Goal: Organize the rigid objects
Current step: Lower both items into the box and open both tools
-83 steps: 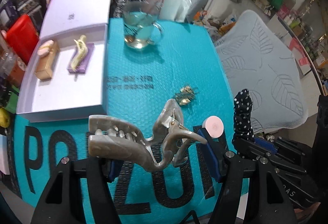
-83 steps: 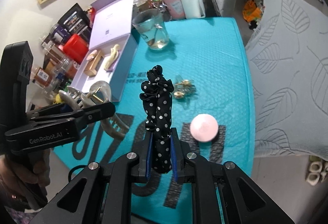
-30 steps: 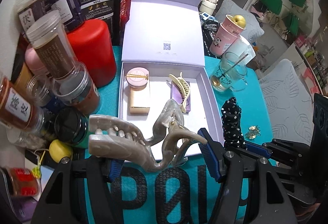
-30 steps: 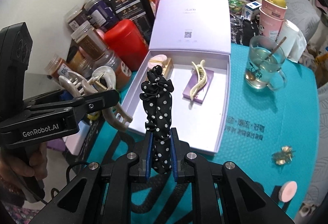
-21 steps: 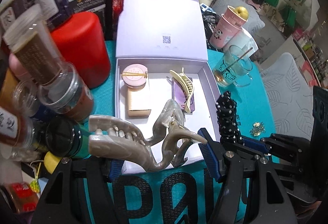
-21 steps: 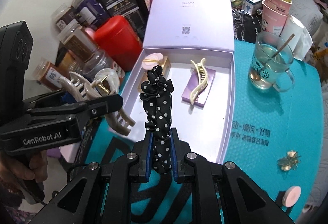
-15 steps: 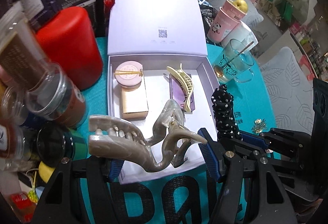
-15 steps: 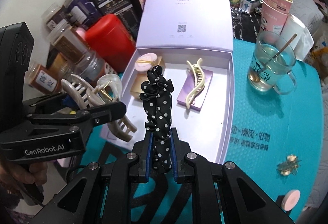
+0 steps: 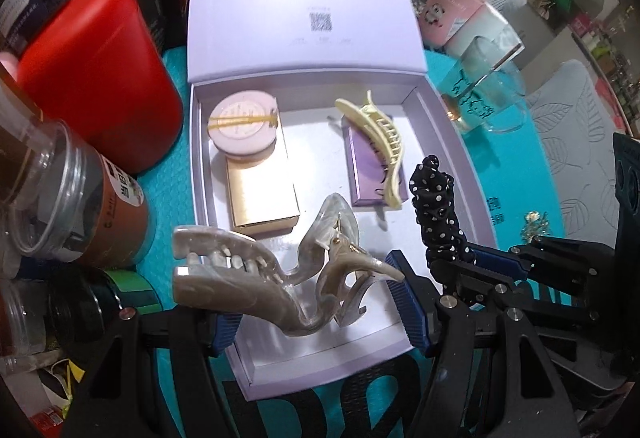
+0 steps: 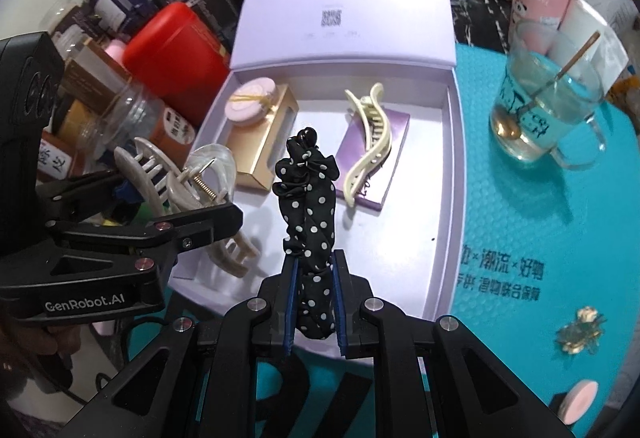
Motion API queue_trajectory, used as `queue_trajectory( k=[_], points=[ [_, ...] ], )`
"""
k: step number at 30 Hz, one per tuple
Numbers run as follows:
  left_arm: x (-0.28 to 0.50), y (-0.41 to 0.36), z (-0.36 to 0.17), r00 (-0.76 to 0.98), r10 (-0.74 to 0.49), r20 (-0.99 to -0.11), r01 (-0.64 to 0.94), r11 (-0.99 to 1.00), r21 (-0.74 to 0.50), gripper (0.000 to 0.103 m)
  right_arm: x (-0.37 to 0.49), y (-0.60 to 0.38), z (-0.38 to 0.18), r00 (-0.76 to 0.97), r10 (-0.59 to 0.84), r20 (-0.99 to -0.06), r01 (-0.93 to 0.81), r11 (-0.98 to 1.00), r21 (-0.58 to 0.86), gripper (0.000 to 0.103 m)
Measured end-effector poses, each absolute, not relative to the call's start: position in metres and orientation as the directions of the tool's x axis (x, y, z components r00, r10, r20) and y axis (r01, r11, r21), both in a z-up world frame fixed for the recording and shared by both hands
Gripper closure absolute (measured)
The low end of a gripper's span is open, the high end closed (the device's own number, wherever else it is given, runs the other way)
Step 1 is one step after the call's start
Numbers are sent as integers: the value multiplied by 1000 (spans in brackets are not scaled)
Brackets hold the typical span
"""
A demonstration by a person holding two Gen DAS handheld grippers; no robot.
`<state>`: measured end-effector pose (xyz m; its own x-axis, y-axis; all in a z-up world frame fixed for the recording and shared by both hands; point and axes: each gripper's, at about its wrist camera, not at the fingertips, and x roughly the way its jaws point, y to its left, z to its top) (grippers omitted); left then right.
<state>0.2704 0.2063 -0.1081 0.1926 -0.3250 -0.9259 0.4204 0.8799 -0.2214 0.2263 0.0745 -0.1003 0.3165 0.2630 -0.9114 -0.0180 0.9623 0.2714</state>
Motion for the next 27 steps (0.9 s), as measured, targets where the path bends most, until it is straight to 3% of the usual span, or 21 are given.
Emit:
queue_trajectory(
  k=[17, 21, 25, 27],
  points=[
    [278, 191, -131, 212, -237, -948, 417, 899, -132, 37, 239, 73, -132, 233, 253, -939, -5, 966, 259, 85],
    [273, 185, -129, 225, -224, -948, 444, 890, -105, 37, 239, 73, -130, 236, 237, -942, -4, 970, 243, 71],
    [272, 186, -128, 217, -213, -952, 429, 897, -103, 37, 237, 71, -126, 233, 231, -945, 9, 971, 239, 69],
    [271, 188, -128, 214, -212, -954, 423, 900, -105, 37, 234, 71, -124, 226, 211, -951, 14, 975, 220, 62]
  ],
)
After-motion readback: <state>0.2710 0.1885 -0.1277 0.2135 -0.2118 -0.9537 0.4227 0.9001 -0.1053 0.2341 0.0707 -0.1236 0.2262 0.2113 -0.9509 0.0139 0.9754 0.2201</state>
